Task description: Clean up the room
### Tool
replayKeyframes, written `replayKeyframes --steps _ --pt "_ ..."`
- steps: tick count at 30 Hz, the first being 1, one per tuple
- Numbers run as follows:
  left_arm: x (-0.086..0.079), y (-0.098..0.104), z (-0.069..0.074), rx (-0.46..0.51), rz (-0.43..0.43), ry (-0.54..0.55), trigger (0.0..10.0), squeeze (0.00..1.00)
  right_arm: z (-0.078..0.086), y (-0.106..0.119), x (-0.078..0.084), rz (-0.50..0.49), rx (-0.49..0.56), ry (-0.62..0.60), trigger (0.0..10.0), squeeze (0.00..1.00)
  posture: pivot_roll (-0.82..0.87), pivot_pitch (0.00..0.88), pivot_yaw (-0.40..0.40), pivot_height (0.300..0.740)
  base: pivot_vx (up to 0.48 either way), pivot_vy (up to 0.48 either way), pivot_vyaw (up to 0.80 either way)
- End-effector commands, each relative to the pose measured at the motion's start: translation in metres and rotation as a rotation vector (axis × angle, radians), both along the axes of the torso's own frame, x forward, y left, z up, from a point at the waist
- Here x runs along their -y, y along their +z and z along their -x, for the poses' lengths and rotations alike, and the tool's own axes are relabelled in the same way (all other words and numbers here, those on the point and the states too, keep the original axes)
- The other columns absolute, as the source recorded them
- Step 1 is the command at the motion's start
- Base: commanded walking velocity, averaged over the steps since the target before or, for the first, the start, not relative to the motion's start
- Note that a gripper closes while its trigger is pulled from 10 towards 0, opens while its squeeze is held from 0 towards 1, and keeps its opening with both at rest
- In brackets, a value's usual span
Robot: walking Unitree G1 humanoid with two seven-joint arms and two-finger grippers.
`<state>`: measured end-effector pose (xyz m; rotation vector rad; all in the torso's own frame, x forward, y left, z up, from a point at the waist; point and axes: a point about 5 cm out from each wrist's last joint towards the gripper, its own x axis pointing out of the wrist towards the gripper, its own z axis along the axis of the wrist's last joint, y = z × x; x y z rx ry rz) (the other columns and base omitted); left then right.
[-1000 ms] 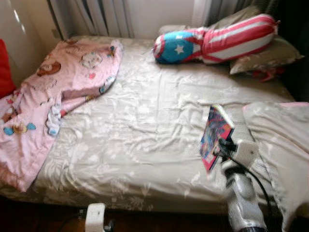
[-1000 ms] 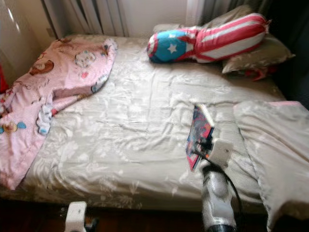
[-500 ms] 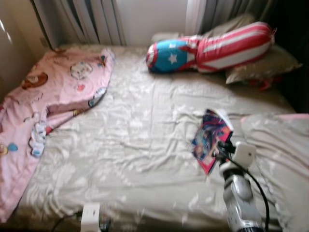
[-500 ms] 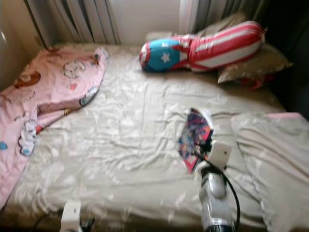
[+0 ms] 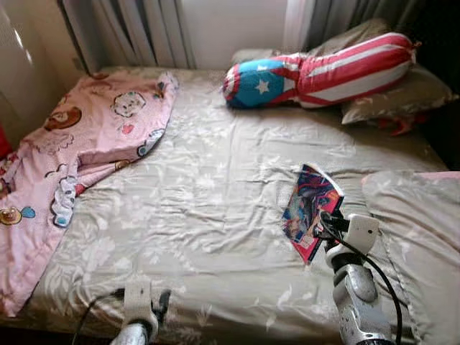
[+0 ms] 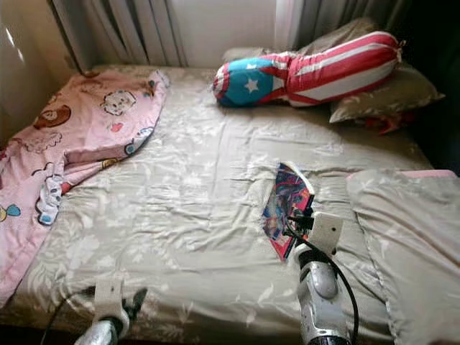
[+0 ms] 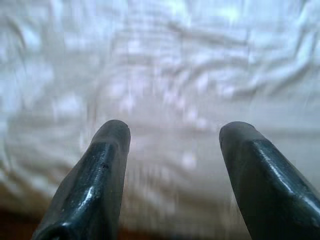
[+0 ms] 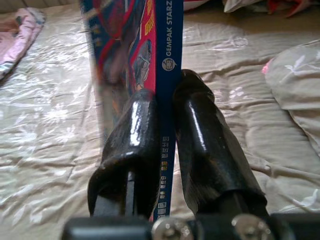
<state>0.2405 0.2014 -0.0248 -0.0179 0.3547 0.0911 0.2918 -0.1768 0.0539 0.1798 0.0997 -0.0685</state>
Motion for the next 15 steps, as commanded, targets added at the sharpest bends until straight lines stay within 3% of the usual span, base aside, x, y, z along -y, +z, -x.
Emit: replayKeyframes --steps 1,5,11,15 --pt "-0.006 0.003 0.001 0.035 -0.007 0.016 10.0 0.00 -0.002 0.010 0.001 0.000 0.059 -0.006 10.0 0.00 -0.12 0.109 -0.004 0.732 0.000 0.000 0.00" --pt "-0.010 0.036 -0.012 0.224 -0.030 0.009 10.0 0.00 -0.002 0.012 -0.001 -0.008 0.069 0.007 10.0 0.00 -0.13 0.115 -0.007 0.732 0.000 0.000 0.00" --pt "-0.005 0.055 -0.017 0.316 -0.034 -0.005 10.0 0.00 -0.002 0.010 -0.002 -0.013 0.047 0.022 10.0 0.00 -0.12 0.119 -0.008 0.727 0.000 0.000 0.00" --pt "0.003 0.065 -0.021 0.355 -0.014 -0.014 10.0 0.00 -0.002 0.011 -0.003 -0.020 0.057 0.028 10.0 0.00 -0.13 0.118 -0.007 0.697 0.000 0.000 0.00"
